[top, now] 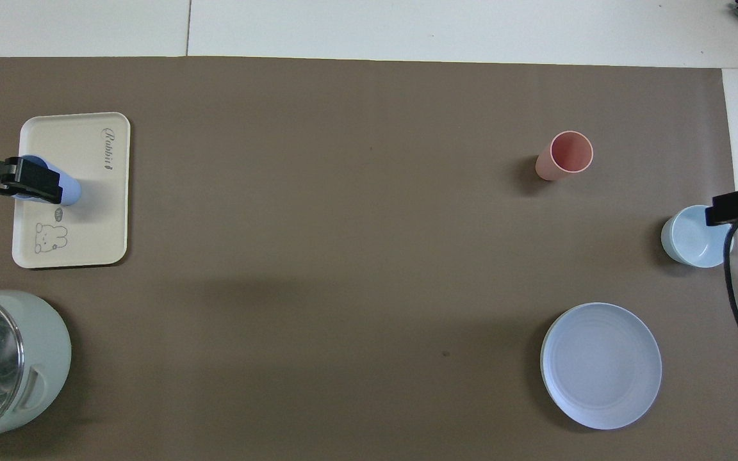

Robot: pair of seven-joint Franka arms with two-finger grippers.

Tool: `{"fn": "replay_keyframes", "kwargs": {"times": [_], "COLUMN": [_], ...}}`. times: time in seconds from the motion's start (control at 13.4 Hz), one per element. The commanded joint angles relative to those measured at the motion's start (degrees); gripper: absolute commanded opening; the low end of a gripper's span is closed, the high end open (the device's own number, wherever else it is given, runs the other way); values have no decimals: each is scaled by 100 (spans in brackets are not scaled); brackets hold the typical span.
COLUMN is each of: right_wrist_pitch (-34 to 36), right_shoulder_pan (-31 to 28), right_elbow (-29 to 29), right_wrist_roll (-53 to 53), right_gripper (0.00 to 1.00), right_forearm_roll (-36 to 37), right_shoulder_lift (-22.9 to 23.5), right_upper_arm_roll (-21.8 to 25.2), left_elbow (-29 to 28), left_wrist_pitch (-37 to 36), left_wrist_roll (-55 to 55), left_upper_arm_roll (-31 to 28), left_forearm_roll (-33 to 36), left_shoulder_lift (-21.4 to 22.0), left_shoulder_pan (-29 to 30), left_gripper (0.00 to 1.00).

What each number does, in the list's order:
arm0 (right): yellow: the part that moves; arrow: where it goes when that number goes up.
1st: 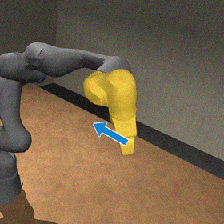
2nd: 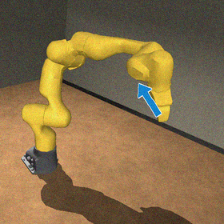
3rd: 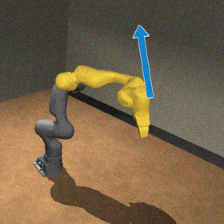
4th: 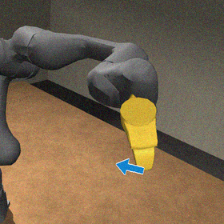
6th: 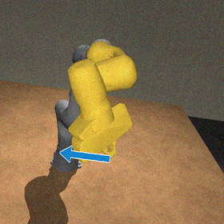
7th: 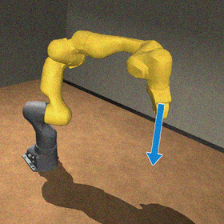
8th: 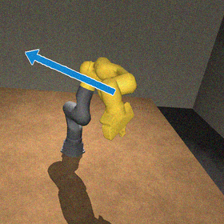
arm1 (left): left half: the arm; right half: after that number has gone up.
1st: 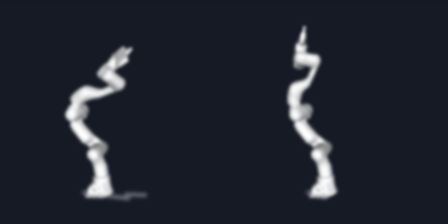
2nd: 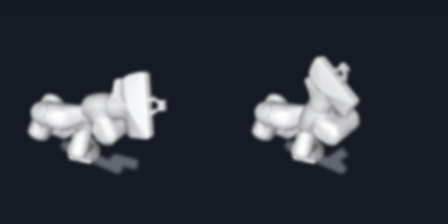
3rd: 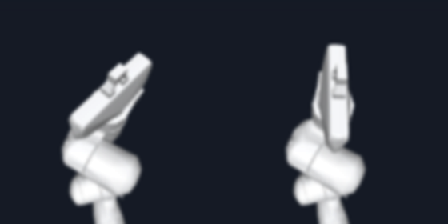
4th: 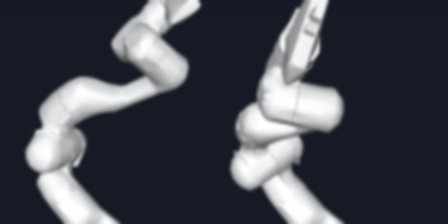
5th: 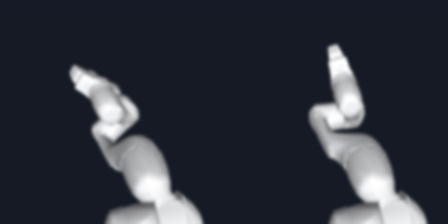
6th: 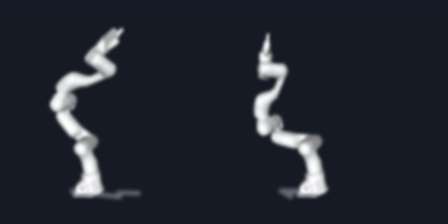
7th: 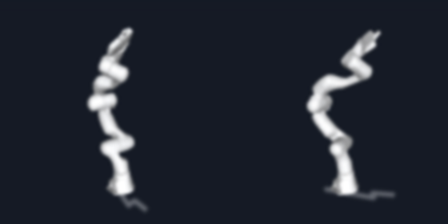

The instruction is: Place cup on tray

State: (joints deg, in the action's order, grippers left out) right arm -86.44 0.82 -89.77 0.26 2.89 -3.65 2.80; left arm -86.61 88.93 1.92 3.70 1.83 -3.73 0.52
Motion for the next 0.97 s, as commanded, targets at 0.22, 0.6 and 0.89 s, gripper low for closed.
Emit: {"fn": "replay_keyframes", "kwargs": {"times": [0.22,0.6,0.89], "right_wrist_pitch": [242,171,268], "right_shoulder_pan": [32,137,67], "right_elbow": [39,-146,-138], "right_wrist_roll": [264,264,229], "right_gripper": [100,100,100], "right_forearm_roll": [-306,-51,-166], "right_shoulder_lift": [75,-22,-22], "right_upper_arm_roll": [-69,-78,-69], "left_elbow": [-172,-190,-164], "left_wrist_pitch": [107,98,98], "left_wrist_roll": [-60,-17,89], "left_upper_arm_roll": [-54,-45,-45], "left_forearm_roll": [-86,-95,-95], "left_shoulder_lift": [180,206,206], "left_shoulder_pan": [-96,-96,-87], "left_gripper": [100,100,100]}}
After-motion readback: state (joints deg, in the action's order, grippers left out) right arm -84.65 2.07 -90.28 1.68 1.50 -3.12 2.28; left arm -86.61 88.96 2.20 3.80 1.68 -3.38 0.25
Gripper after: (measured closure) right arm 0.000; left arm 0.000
